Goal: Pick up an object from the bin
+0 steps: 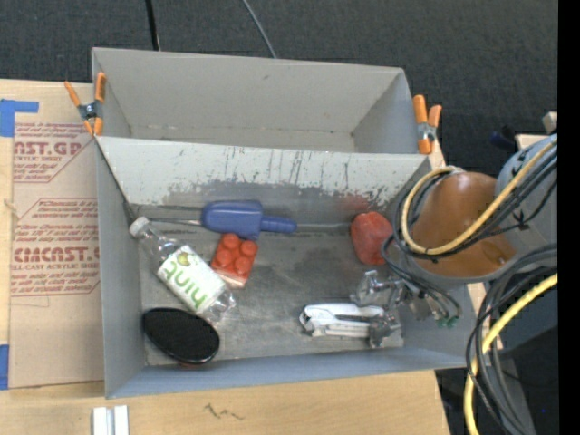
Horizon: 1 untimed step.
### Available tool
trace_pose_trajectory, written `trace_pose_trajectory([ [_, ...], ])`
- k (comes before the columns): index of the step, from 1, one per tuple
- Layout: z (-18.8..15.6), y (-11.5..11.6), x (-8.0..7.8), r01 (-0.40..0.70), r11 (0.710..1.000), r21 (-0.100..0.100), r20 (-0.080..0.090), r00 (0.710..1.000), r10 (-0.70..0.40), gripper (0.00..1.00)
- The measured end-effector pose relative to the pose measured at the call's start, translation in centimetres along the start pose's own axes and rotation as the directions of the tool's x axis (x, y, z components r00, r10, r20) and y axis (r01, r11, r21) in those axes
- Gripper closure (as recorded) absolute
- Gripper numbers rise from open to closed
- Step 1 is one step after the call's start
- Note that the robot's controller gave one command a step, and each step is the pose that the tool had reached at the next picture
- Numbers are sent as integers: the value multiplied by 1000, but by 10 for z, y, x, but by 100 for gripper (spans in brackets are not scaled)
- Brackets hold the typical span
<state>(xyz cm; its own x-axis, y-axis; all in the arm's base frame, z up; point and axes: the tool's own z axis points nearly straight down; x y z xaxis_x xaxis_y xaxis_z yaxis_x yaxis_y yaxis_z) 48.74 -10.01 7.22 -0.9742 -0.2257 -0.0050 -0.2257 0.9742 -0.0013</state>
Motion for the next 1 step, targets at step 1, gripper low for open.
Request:
trace_pose_trajectory([
  [1, -51, 4, 2, 9, 1000, -5, -12, 1000, -9, 100],
])
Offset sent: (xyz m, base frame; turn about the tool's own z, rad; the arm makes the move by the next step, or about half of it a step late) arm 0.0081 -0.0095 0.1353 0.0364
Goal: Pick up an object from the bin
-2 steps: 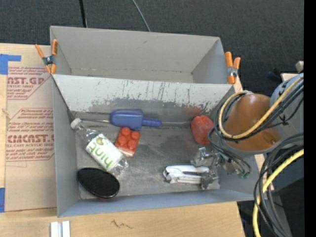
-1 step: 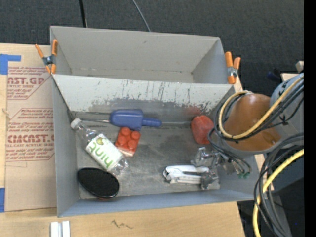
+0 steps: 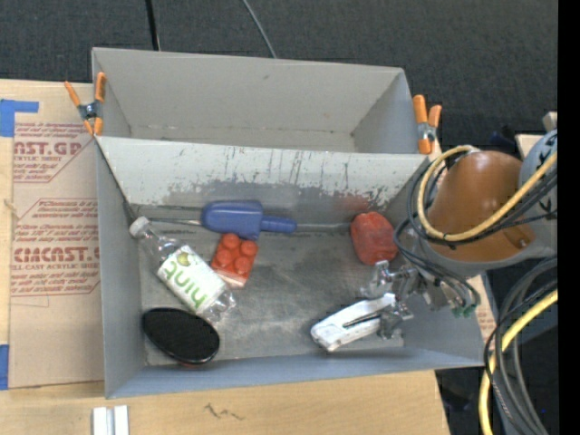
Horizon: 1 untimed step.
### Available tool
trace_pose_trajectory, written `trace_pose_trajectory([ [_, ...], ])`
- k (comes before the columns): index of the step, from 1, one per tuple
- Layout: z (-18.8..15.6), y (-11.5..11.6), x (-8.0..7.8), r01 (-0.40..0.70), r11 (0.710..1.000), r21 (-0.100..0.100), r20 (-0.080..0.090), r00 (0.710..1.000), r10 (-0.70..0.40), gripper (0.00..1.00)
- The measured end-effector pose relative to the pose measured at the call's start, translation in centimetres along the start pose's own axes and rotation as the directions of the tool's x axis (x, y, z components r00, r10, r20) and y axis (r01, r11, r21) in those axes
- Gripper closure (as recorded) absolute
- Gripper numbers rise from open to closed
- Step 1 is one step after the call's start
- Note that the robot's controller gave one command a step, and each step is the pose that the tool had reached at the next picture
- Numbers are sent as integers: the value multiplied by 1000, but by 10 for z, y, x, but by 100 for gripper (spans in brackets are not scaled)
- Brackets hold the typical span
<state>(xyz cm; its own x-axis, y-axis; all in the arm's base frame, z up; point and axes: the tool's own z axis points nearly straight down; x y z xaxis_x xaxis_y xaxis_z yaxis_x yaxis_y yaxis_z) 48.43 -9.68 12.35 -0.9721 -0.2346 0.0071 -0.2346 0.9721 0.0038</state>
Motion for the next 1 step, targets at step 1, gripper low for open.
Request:
trace_pose_trajectory([
  [1, -83, -14, -7, -45, 999, 3, 7, 999, 45, 100],
])
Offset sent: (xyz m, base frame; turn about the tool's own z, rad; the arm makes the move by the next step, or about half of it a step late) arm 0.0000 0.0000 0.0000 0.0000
